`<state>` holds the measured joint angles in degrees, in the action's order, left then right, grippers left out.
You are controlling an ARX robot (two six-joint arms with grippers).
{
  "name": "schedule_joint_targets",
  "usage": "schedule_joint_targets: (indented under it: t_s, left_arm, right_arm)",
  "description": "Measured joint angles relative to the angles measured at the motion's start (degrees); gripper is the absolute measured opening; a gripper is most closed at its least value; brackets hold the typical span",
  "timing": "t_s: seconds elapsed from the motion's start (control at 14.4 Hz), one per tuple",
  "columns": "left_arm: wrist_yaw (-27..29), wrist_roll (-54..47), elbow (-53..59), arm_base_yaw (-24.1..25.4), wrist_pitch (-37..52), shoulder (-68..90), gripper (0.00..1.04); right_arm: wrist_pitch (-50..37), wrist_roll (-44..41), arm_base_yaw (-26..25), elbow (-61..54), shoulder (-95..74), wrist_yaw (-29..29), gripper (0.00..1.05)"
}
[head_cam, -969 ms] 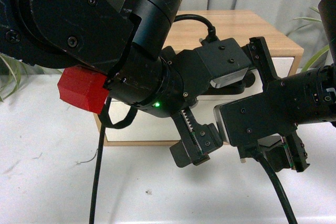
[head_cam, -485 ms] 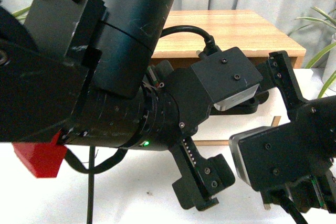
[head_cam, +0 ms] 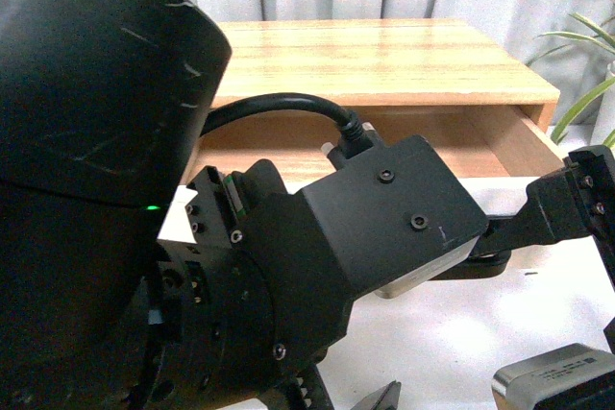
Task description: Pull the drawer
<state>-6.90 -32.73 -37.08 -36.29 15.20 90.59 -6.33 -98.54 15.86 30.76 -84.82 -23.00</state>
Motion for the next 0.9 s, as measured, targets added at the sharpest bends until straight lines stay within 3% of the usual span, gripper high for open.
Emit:
schedule_joint_targets:
  t_s: [0.28, 0.62, 0.9]
  left_arm:
    - [-3.02, 5.31, 1.03, 0.98, -1.36, -6.38, 0.98]
    - [-10.82, 14.58, 4.63, 3.43, -1.73, -19.04, 0.98]
    - [-13.33, 22.67, 7.61, 11.32, 4.24, -26.6, 0.98]
  right_arm:
    - [4.37, 0.26, -1.2, -0.46, 4.44, -0.81, 0.98]
    - [16.94, 5.92, -6.32, 1.97, 16.5, -10.19, 0.98]
    - [10.6, 16.06, -13.0, 3.98, 17.22, -13.07, 0.98]
